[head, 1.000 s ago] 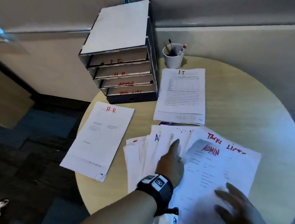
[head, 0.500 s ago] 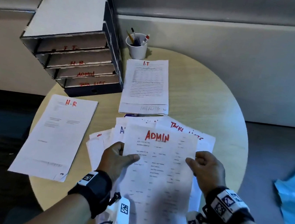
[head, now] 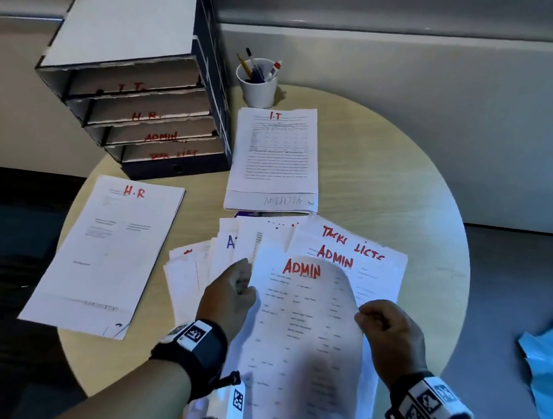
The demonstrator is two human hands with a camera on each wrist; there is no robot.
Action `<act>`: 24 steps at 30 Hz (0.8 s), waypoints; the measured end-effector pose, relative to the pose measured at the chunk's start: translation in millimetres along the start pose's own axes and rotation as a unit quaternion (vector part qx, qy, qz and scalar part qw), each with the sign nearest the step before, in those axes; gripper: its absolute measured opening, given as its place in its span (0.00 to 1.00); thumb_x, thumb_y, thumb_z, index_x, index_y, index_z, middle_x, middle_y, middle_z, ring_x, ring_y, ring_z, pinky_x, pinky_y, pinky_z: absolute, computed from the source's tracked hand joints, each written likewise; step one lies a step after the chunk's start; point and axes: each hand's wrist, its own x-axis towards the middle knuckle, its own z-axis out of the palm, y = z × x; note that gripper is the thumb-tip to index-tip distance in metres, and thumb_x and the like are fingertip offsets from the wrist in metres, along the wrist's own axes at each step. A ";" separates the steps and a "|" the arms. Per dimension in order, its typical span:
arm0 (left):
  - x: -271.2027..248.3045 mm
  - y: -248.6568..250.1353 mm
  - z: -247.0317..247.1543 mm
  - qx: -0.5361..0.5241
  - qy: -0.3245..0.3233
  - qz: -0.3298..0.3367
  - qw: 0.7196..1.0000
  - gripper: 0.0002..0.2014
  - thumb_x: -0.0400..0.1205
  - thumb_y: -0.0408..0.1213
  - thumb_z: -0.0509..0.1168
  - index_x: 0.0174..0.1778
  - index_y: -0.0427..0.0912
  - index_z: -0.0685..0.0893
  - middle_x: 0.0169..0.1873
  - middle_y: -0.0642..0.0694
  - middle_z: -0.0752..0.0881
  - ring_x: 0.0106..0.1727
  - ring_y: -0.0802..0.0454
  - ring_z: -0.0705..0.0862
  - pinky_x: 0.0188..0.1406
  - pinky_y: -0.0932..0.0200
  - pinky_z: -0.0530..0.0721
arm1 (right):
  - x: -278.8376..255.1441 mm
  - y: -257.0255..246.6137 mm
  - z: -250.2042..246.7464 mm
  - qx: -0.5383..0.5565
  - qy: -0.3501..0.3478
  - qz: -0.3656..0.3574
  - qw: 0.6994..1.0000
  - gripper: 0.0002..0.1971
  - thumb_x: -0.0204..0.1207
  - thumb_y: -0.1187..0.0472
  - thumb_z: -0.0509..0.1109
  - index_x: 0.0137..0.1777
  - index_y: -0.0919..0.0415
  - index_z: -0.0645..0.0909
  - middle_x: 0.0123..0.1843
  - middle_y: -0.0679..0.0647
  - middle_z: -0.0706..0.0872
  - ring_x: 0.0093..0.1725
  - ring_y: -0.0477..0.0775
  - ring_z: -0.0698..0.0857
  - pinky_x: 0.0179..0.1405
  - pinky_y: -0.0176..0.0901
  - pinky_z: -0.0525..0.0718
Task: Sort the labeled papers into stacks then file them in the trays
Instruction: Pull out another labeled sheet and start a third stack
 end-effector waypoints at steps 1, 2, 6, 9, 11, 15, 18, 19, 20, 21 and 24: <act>0.6 0.7 1.6 0.011 -0.001 0.002 1.000 0.25 0.83 0.31 0.67 0.77 0.47 0.75 0.62 0.54 0.83 0.62 0.54 0.82 0.65 0.64 0.75 | 0.1 1.6 0.3 0.019 0.003 0.007 1.000 0.16 0.69 0.68 0.79 0.37 0.43 0.83 0.36 0.32 0.87 0.40 0.41 0.85 0.38 0.21 0.78; 0.8 1.1 3.0 0.019 0.000 0.002 1.000 0.23 0.83 0.32 0.68 0.74 0.49 0.79 0.59 0.55 0.84 0.61 0.53 0.83 0.64 0.64 0.76 | 0.6 2.8 1.0 0.037 0.004 0.012 0.999 0.17 0.69 0.69 0.79 0.39 0.43 0.83 0.35 0.34 0.87 0.39 0.44 0.86 0.40 0.24 0.80; -0.8 2.9 8.1 -0.018 -0.017 0.017 1.000 0.09 0.81 0.31 0.70 0.44 0.53 0.87 0.41 0.59 0.89 0.48 0.53 0.85 0.50 0.65 0.81 | 1.3 7.4 -1.5 0.072 -0.013 0.037 0.997 0.19 0.69 0.69 0.79 0.54 0.48 0.83 0.35 0.46 0.89 0.39 0.52 0.86 0.50 0.52 0.86; -12.3 4.5 6.6 -0.023 -0.090 0.059 0.994 0.14 0.77 0.25 0.69 0.37 0.52 0.89 0.37 0.59 0.89 0.44 0.57 0.86 0.46 0.69 0.82 | 1.5 8.7 -6.6 0.153 -0.053 0.085 0.983 0.31 0.68 0.71 0.80 0.67 0.47 0.77 0.46 0.50 0.90 0.43 0.54 0.90 0.49 0.52 0.89; -21.2 2.7 3.7 0.011 -0.119 0.119 0.986 0.14 0.73 0.28 0.69 0.34 0.55 0.89 0.40 0.57 0.89 0.48 0.60 0.87 0.52 0.68 0.82 | 0.9 10.6 -8.7 0.166 -0.065 0.094 0.979 0.33 0.68 0.71 0.81 0.68 0.43 0.77 0.52 0.47 0.87 0.46 0.52 0.90 0.48 0.45 0.88; -29.8 -4.8 5.2 0.040 -0.131 0.193 0.972 0.07 0.69 0.39 0.72 0.34 0.59 0.86 0.47 0.54 0.86 0.52 0.56 0.86 0.53 0.68 0.81 | 0.9 16.6 -7.0 0.145 -0.067 0.101 0.982 0.17 0.68 0.73 0.79 0.52 0.53 0.87 0.48 0.55 0.90 0.45 0.54 0.87 0.41 0.36 0.85; -27.7 -5.0 14.1 0.022 -0.089 0.163 0.982 0.15 0.71 0.28 0.76 0.35 0.56 0.84 0.54 0.53 0.80 0.51 0.62 0.83 0.50 0.72 0.78 | 1.0 17.5 -3.8 0.163 -0.041 0.109 0.980 0.21 0.69 0.77 0.77 0.57 0.56 0.82 0.45 0.58 0.90 0.46 0.61 0.89 0.47 0.49 0.88; -27.8 -2.2 17.7 0.009 -0.076 0.144 0.987 0.17 0.72 0.25 0.75 0.38 0.55 0.83 0.53 0.52 0.80 0.47 0.61 0.82 0.47 0.73 0.78 | 0.6 17.0 -4.1 0.193 -0.036 0.122 0.973 0.26 0.69 0.77 0.76 0.62 0.54 0.78 0.46 0.58 0.91 0.47 0.61 0.90 0.48 0.52 0.89; -28.8 1.1 21.0 -0.008 -0.078 0.121 0.990 0.19 0.73 0.23 0.74 0.44 0.55 0.82 0.50 0.50 0.80 0.43 0.58 0.81 0.45 0.72 0.78 | 0.7 17.6 -3.9 0.234 -0.039 0.141 0.961 0.31 0.70 0.78 0.75 0.67 0.49 0.72 0.47 0.59 0.91 0.47 0.62 0.90 0.48 0.55 0.89; -30.4 5.0 23.1 -0.030 -0.096 0.098 0.990 0.20 0.75 0.23 0.73 0.50 0.55 0.79 0.45 0.49 0.81 0.40 0.55 0.80 0.44 0.70 0.79 | 0.0 17.6 -4.3 0.275 -0.050 0.167 0.946 0.36 0.71 0.78 0.74 0.70 0.43 0.69 0.48 0.60 0.91 0.47 0.63 0.91 0.48 0.57 0.88; -27.9 17.3 22.1 -0.105 -0.183 0.054 0.976 0.26 0.76 0.25 0.71 0.62 0.57 0.76 0.47 0.49 0.84 0.40 0.51 0.82 0.47 0.58 0.84 | -1.7 21.4 -8.4 0.295 -0.084 0.182 0.934 0.19 0.71 0.79 0.72 0.61 0.65 0.81 0.49 0.66 0.92 0.45 0.65 0.90 0.48 0.57 0.88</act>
